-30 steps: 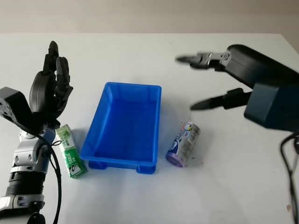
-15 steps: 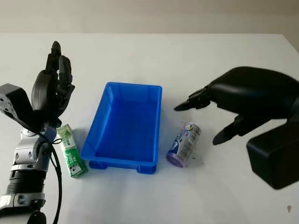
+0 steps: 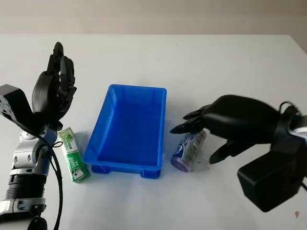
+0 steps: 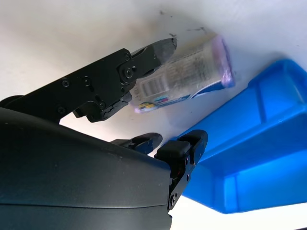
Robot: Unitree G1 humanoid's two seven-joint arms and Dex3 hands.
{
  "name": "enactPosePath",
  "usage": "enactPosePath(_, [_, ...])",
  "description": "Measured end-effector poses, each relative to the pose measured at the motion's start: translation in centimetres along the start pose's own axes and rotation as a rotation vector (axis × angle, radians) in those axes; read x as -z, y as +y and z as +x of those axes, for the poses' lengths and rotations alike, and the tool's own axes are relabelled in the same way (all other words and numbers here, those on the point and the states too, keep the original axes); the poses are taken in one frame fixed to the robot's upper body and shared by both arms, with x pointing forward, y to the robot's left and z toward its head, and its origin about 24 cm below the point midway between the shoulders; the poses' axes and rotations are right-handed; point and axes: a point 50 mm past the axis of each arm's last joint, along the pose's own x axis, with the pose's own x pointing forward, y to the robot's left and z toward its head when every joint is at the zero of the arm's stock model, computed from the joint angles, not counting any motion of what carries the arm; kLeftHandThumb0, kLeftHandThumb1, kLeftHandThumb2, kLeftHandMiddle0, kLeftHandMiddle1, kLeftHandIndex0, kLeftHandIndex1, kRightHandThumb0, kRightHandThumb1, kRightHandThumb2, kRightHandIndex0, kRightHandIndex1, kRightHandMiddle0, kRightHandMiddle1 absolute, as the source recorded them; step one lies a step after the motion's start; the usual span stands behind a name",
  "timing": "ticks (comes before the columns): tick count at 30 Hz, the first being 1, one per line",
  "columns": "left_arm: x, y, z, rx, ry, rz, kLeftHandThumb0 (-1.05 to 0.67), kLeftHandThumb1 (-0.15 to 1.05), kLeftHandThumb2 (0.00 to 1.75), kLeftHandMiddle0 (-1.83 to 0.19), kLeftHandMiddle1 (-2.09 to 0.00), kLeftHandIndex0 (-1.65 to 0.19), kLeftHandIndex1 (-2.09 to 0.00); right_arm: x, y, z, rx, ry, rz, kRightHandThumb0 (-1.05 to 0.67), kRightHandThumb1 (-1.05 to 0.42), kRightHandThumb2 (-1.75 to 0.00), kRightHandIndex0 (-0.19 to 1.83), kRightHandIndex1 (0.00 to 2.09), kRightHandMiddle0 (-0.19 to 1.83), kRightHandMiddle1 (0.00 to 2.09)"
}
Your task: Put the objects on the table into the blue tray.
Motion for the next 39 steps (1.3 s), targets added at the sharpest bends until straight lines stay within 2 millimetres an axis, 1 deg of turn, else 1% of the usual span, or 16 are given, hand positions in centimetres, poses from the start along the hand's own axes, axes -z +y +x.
enactPosePath(4, [-0.1,0.1,0.0,-0.001,0.000,0.011,-0.76,1.05,0.67,0.19,0.00,0.19,0.00,0.2,1.6,1.0,0.008,-0.028,0.029,-0.24,-0.80,-0.06,0.57,0.11,0.61,0.10])
enactPosePath(6, [-0.1,0.2,0.0,-0.002,0.000,0.016,-0.75,1.05,0.66,0.19,0.00,0.19,0.00,0.2,2.3,1.4,0.029,-0.050,0.050,-0.26,-0.80,-0.06,0.60,0.23,0.62,0.20])
enactPosePath(7, [-0.1,0.2,0.0,-0.002,0.000,0.017,-0.75,1.05,0.66,0.19,0.00,0.19,0.00,0.2,2.6,1.6,0.048,-0.064,0.058,-0.28,-0.80,-0.06,0.47,0.57,0.51,0.47])
enactPosePath(8, [-0.1,0.2,0.0,-0.002,0.000,0.018,-0.75,1.05,0.65,0.19,0.00,0.19,0.00,0.2,2.9,1.8,0.067,-0.078,0.056,-0.32,-0.80,-0.05,0.27,1.13,0.35,0.95])
enactPosePath(10, [-0.1,0.3,0.0,-0.004,0.003,0.018,-0.75,1.05,0.65,0.19,0.00,0.19,0.00,0.0,3.5,2.1,0.105,-0.109,0.024,-0.40,-0.81,-0.06,0.09,1.74,0.19,1.56])
enactPosePath(11, [-0.1,0.3,0.0,-0.005,0.007,0.017,-0.75,1.05,0.65,0.19,0.00,0.19,0.00,0.0,3.6,2.2,0.118,-0.119,0.006,-0.44,-0.82,-0.06,0.05,1.95,0.13,1.80])
enactPosePath(12, [0.0,0.3,0.0,-0.006,0.012,0.017,-0.75,1.05,0.65,0.19,0.00,0.19,0.00,0.0,3.8,2.2,0.128,-0.123,-0.015,-0.47,-0.83,-0.06,0.08,2.01,0.13,1.89])
enactPosePath(15, [-0.1,0.4,0.1,-0.005,0.021,0.019,-0.75,1.05,0.65,0.19,0.00,0.19,0.00,0.3,3.9,2.3,0.152,-0.128,-0.056,-0.51,-0.86,-0.06,0.19,2.09,0.16,2.04])
enactPosePath(17, [-0.2,0.4,0.2,-0.004,0.019,0.023,-0.75,1.05,0.66,0.19,0.00,0.19,0.00,0.5,4.0,2.3,0.176,-0.132,-0.089,-0.56,-0.89,-0.06,0.33,2.07,0.23,2.04])
enactPosePath(20, [-0.4,0.4,0.3,-0.003,0.016,0.024,-0.75,1.05,0.66,0.19,0.00,0.19,0.00,0.9,4.1,2.4,0.205,-0.122,-0.135,-0.56,-1.02,-0.12,0.59,1.90,0.40,1.72])
enactPosePath(21, [-0.5,0.4,0.4,-0.002,0.016,0.023,-0.75,1.05,0.66,0.19,0.00,0.19,0.00,1.0,4.0,2.5,0.217,-0.115,-0.143,-0.56,-1.03,-0.14,0.63,1.93,0.43,1.72])
enactPosePath(23, [-0.5,0.4,0.4,-0.002,0.017,0.021,-0.75,1.05,0.65,0.19,0.00,0.19,0.00,1.4,3.8,2.5,0.246,-0.102,-0.149,-0.53,-1.04,-0.21,0.68,2.05,0.42,1.95])
enactPosePath(25, [-0.5,0.4,0.4,-0.003,0.018,0.021,-0.76,1.05,0.65,0.19,0.00,0.19,0.00,1.9,3.3,2.4,0.289,-0.085,-0.152,-0.52,-1.05,-0.24,0.80,2.09,0.54,2.06])
enactPosePath(29, [-0.5,0.4,0.4,-0.001,0.020,0.022,-0.77,1.05,0.65,0.19,0.00,0.19,0.00,3.4,1.7,2.3,0.400,-0.028,-0.193,-0.51,-1.05,-0.23,0.86,2.09,0.62,2.09])
enactPosePath(36, [-0.6,0.5,0.4,0.000,0.019,0.025,-0.75,1.05,0.65,0.19,0.00,0.19,0.00,5.5,-2.0,1.6,0.613,0.072,-0.270,-0.50,-1.05,-0.09,0.86,2.09,0.68,2.09])
enactPosePath(39, [-0.6,0.4,0.4,0.003,0.017,0.024,-0.76,1.05,0.64,0.19,0.00,0.19,0.00,5.5,-4.3,1.4,0.731,0.081,-0.325,-0.53,-1.05,-0.08,1.00,2.09,0.81,2.09])
